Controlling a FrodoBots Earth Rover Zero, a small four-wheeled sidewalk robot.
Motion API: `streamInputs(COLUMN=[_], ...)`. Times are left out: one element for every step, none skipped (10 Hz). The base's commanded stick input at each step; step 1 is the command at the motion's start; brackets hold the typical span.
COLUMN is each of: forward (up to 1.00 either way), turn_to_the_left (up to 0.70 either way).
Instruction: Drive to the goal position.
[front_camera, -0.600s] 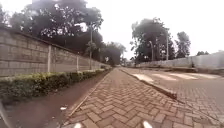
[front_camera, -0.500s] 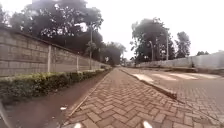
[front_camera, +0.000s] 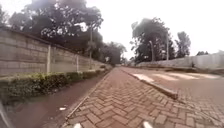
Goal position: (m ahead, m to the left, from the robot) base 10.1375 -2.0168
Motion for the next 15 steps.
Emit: streamInputs(forward=[0.70, 0.70, 0.70, 0.70, 0.70, 0.70, 0.70, 0.70, 0.70, 0.70, 0.70, 0.70, 0.70, 0.70, 0.70], turn_to_the_left=[-0.23, -0.28, -0.30, -0.30, -0.32, -0.35, -0.18, -0.06, 0.00, 0.00, 0.00, 0.00, 0.00, 0.00, 0.00])
